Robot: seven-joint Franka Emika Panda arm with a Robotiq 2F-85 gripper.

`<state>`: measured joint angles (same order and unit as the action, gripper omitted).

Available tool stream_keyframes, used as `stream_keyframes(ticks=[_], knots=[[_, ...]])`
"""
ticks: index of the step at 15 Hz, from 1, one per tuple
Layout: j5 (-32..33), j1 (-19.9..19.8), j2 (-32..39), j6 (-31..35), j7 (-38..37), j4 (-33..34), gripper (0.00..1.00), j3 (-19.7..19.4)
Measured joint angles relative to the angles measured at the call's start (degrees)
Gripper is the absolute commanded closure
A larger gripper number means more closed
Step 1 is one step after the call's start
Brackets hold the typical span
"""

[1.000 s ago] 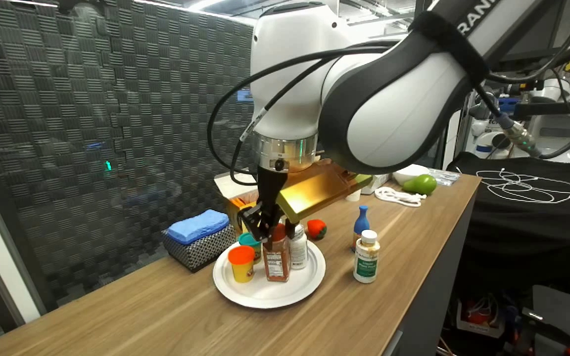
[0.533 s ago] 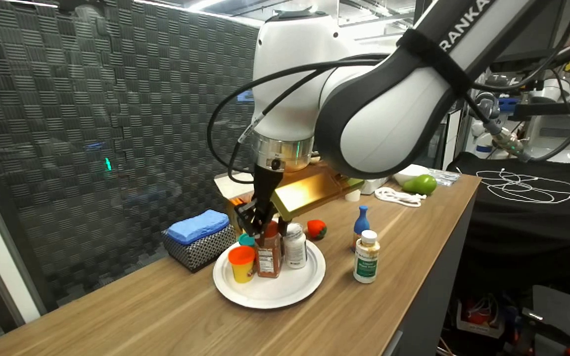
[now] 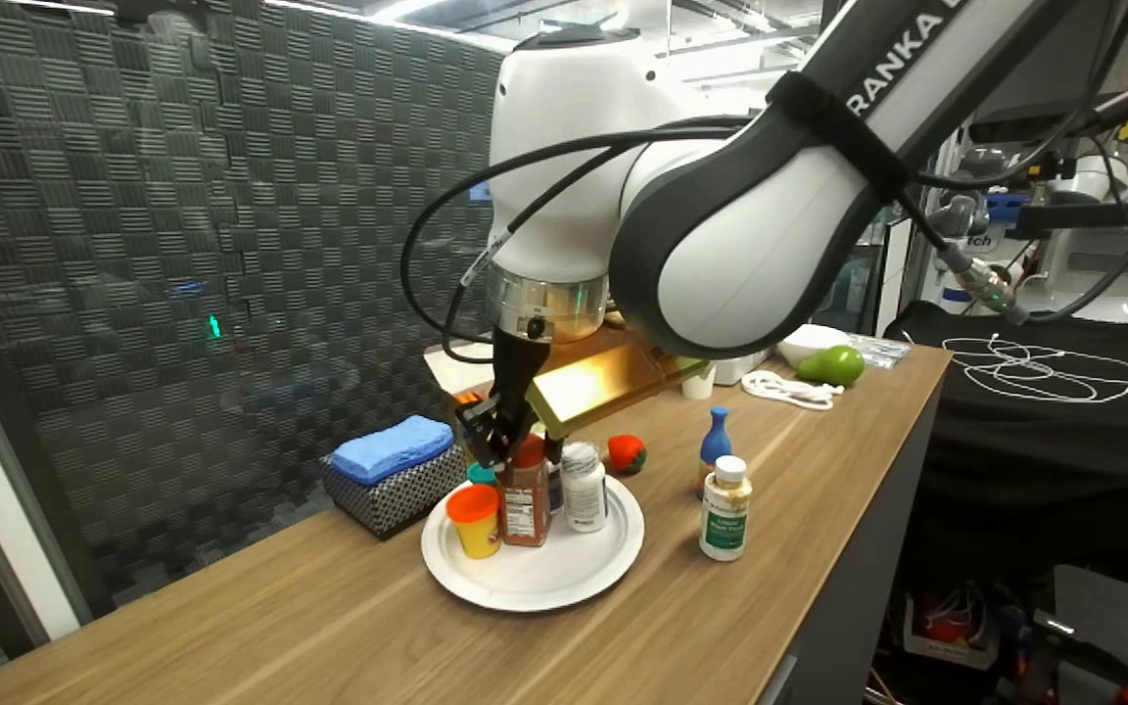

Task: Put the bottles and orange plushie around the white plate on the white plate

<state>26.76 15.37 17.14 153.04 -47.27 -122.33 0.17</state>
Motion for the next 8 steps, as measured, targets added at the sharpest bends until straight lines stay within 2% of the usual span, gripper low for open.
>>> stream_keyframes(ticks=[2,5,8], knots=[[1.18,0.91,-0.05,-1.36,-0.09,0.21,0.01,-0.61],[3.26,2.07,-1.66,-4.4,-1.64,0.03,0.0,-1.0],[6.02,2.69,-6.06,-8.06,-6.46,-2.35,0.0,-0.94]])
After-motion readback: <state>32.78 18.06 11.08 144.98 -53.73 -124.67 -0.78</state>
